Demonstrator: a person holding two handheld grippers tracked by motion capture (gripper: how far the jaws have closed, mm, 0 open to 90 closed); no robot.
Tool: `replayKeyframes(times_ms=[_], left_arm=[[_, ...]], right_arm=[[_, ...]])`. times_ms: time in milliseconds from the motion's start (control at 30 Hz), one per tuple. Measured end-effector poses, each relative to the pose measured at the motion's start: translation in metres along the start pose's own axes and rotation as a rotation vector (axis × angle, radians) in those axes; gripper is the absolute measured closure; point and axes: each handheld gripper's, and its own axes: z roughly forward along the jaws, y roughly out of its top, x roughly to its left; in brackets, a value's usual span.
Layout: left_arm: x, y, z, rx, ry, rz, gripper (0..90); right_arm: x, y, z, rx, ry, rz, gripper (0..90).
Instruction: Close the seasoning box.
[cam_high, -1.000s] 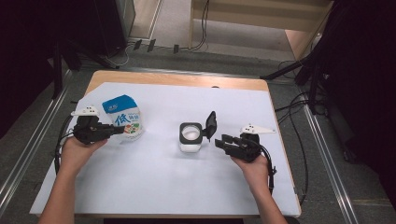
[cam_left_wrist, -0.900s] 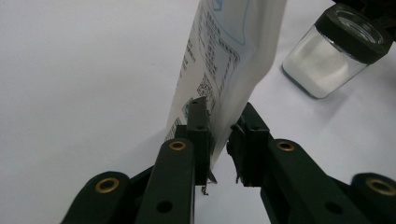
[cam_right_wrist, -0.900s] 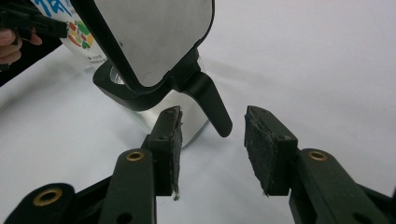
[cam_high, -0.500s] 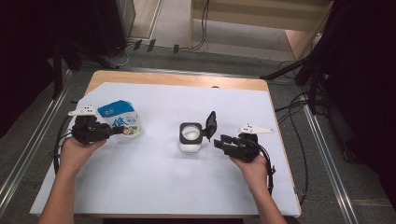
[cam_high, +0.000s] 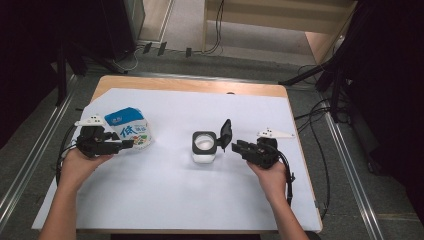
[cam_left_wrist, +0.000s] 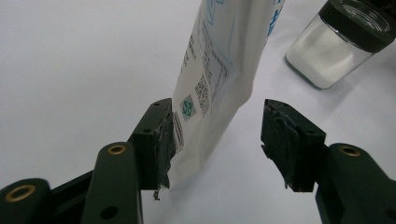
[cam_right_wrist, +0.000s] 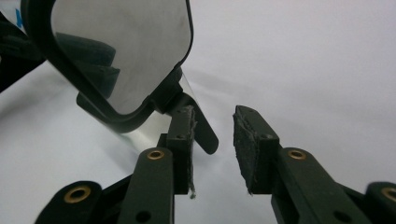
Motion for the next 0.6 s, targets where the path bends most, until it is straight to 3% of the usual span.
replayKeyframes(times_ms=[167, 300, 600], left_arm=[[0.001, -0.001, -0.001, -0.002, 0.003, -0.003, 40.9], [0.000, -0.007, -0.004, 0.004, 0.030, 0.000, 39.3], [-0.003, -0.021, -0.009, 0.002, 0.048, -0.011, 38.7]], right_arm=[[0.000, 0.006, 0.001, -0.016, 0.014, 0.006, 79.4], [0.002, 0.012, 0.003, -0.020, 0.012, -0.013, 85.8], [0.003, 0.041, 0.013, -0.023, 0.033, -0.026, 88.7]])
